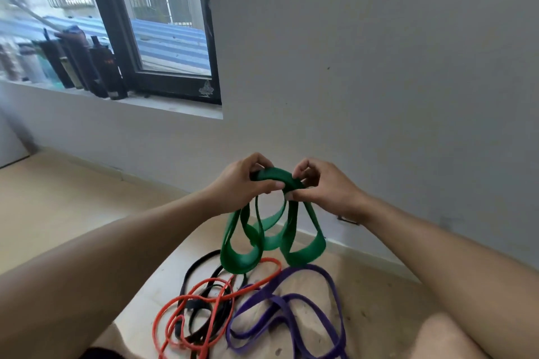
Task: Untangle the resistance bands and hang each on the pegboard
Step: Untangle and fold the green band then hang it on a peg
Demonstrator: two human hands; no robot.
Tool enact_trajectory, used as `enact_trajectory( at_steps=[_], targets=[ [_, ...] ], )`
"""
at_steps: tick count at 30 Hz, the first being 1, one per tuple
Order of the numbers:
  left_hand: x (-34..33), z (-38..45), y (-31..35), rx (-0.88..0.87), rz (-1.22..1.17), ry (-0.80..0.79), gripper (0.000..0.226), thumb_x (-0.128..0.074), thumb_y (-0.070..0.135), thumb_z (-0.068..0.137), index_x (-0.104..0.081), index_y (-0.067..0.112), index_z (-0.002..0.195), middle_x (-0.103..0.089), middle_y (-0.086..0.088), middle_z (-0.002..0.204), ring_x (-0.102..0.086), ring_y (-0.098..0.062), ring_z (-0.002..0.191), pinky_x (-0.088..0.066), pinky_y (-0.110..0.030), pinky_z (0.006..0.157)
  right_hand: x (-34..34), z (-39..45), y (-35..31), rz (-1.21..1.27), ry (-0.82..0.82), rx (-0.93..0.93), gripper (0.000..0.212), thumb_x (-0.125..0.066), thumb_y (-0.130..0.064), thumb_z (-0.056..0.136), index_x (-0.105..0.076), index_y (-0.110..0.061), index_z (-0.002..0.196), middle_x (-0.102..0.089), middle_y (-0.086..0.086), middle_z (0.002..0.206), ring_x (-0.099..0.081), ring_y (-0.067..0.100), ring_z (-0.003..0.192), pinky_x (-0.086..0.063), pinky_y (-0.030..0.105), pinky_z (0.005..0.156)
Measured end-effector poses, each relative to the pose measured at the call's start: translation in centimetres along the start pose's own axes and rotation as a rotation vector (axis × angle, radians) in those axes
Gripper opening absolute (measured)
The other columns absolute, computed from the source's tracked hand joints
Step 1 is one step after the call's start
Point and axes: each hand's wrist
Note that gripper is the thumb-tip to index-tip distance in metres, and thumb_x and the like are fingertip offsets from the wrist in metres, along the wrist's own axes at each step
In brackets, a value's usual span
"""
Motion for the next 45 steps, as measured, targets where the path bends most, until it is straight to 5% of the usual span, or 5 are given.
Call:
enact_trajectory(
  at_steps=[6, 15, 23, 39, 45],
  targets=[
    [-0.7, 2.6, 3.1, -0.066, -0.095, 0.039, 0.036, -0.080, 0.032, 0.086, -0.053, 0.020, 0.108, -0.078, -0.002, 0.092, -0.075, -0.015, 0.083, -0.059, -0.043, 0.089, 2.0, -1.0, -0.9, 0.082, 0.150, 0.003, 0.036, -0.091, -0.014, 0.076, -0.060, -0.012, 0.095, -0.073, 0.005, 0.087, -0.071, 0.022, 0.081, -0.059, 0.044, 0.086],
    [0.1, 6.6, 10.0, -0.220, -0.075, 0.148, 0.037, -0.089, 0.030, 0.076, -0.064, 0.024, 0.104, -0.075, 0.008, 0.095, -0.073, -0.003, 0.081, -0.060, -0.023, 0.075, 10.1, -2.2, -6.8, 0.071, 0.349, 0.087, 0.028, -0.085, -0.007, 0.083, -0.062, -0.009, 0.099, -0.080, 0.007, 0.096, -0.077, 0.017, 0.087, -0.059, 0.021, 0.076],
    [0.2, 11.1, 18.8, -0.399, -0.050, 0.232, 0.018, -0.075, 0.037, 0.089, -0.069, 0.032, 0.106, -0.074, 0.017, 0.097, -0.068, 0.005, 0.088, -0.054, -0.019, 0.079, 18.2, -3.4, -12.3, -0.067, 0.571, 0.153, 0.031, -0.090, -0.018, 0.079, -0.069, -0.017, 0.101, -0.079, 0.004, 0.099, -0.076, 0.019, 0.093, -0.061, 0.034, 0.089],
    [-0.4, 18.9, 35.5, -0.661, -0.153, 0.463, 0.019, -0.072, 0.025, 0.092, -0.076, 0.024, 0.111, -0.076, 0.005, 0.094, -0.071, -0.013, 0.084, -0.061, -0.041, 0.079, 29.4, -4.5, -20.5, -0.317, 1.045, 0.398, 0.021, -0.078, -0.021, 0.091, -0.064, -0.026, 0.106, -0.070, -0.010, 0.103, -0.065, 0.000, 0.098, -0.049, 0.007, 0.078],
    [-1.8, 22.0, 38.9, -0.695, -0.137, 0.510, 0.013, -0.074, 0.021, 0.090, -0.061, 0.026, 0.088, -0.072, 0.005, 0.087, -0.070, -0.019, 0.082, -0.060, -0.045, 0.075, 33.1, -4.6, -20.7, -0.313, 1.112, 0.409, 0.022, -0.078, -0.017, 0.091, -0.066, -0.022, 0.109, -0.072, -0.011, 0.102, -0.066, 0.000, 0.098, -0.047, 0.004, 0.078]
  ],
)
Point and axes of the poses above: each hand's wrist, its own z-axis towards the middle knuckle, its own x-axis out of the back of the hand, y = z × x
